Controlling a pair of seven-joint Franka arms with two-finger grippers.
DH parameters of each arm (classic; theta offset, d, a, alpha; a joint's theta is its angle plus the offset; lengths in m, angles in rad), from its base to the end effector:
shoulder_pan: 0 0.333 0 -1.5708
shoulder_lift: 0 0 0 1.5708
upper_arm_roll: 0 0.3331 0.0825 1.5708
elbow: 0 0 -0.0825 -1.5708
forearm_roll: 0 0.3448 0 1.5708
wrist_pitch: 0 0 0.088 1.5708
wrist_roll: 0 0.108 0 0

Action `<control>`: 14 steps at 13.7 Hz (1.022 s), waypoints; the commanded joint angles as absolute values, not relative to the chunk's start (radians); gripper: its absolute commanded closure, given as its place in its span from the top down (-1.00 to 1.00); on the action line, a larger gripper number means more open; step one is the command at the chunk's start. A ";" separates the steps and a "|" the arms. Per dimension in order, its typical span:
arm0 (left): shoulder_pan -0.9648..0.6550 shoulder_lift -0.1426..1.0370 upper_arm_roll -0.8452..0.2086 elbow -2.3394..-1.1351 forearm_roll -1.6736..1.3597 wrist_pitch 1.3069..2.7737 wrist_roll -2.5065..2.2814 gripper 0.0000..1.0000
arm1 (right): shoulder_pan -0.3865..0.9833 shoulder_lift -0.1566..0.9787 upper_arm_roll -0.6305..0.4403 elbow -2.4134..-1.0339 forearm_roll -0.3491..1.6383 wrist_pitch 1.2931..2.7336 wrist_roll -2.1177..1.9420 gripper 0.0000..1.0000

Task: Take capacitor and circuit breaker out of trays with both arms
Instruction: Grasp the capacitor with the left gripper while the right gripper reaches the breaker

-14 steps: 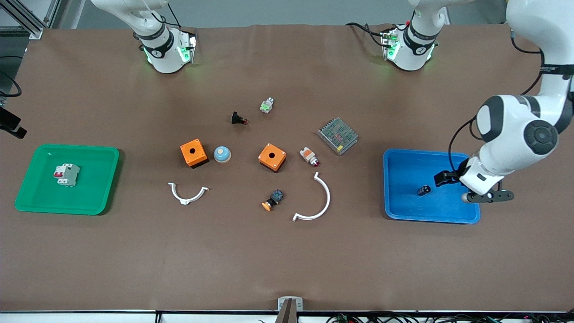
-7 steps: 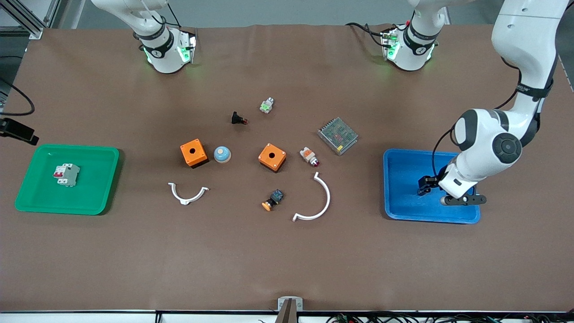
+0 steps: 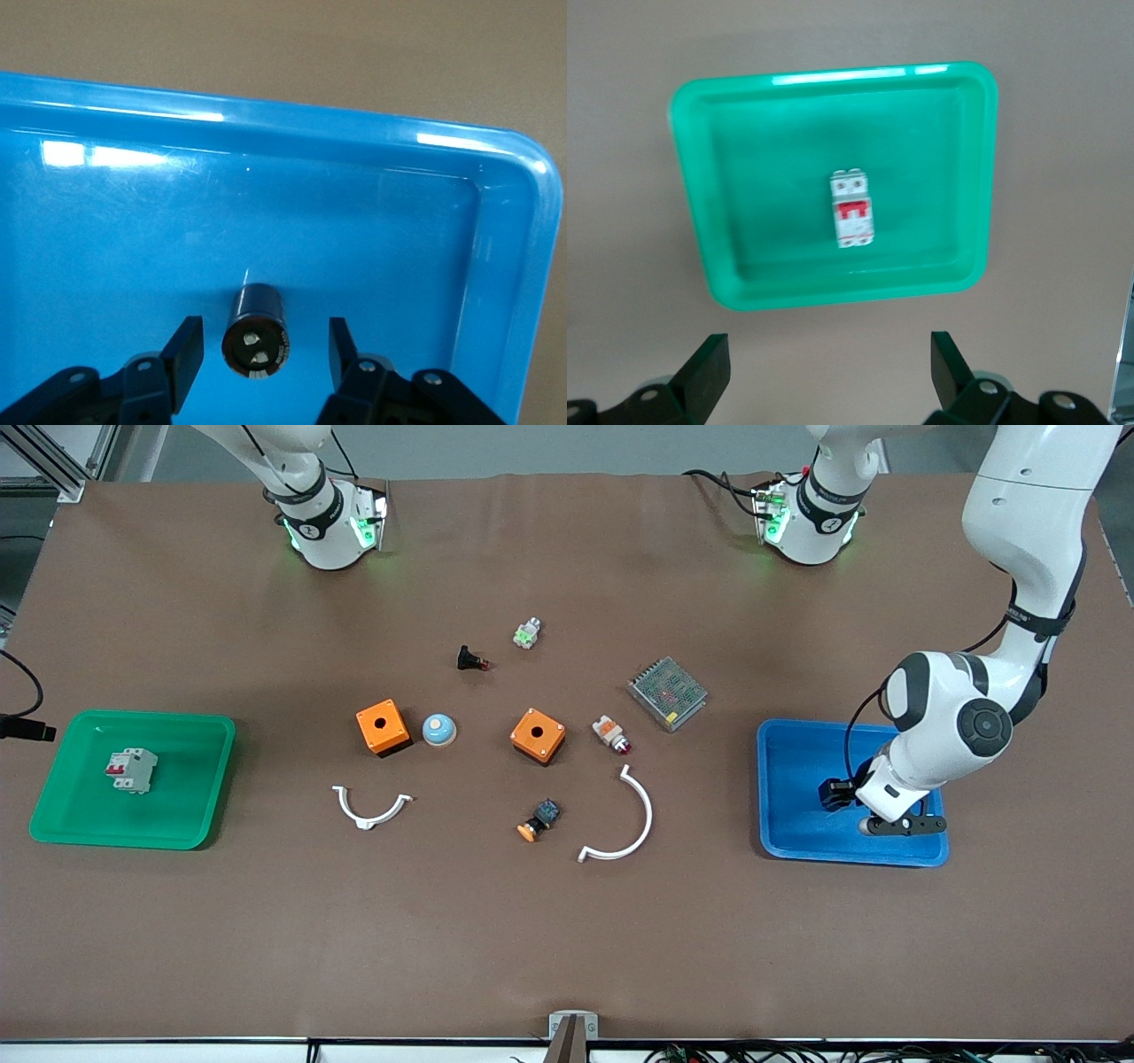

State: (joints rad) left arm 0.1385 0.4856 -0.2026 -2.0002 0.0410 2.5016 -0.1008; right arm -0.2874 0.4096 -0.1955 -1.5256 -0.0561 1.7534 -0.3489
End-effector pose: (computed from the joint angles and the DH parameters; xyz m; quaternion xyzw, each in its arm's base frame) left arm 0.5936 -0.0312 0.2649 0.9992 0.0141 0.0104 0.0354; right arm 0.5607 -0.2789 0.4423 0.9925 -0.0546 -0.1063 0.0255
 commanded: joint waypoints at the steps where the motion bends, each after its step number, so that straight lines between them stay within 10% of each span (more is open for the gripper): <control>1: 0.147 0.498 -0.207 -1.994 0.031 2.508 -0.097 0.28 | -0.319 0.481 -0.181 -1.514 -0.061 1.805 -0.382 1.00; 14: 0.135 0.451 -0.212 -1.991 0.031 2.494 -0.121 -0.98 | -0.348 0.525 -0.178 -1.847 0.023 2.238 -0.489 1.00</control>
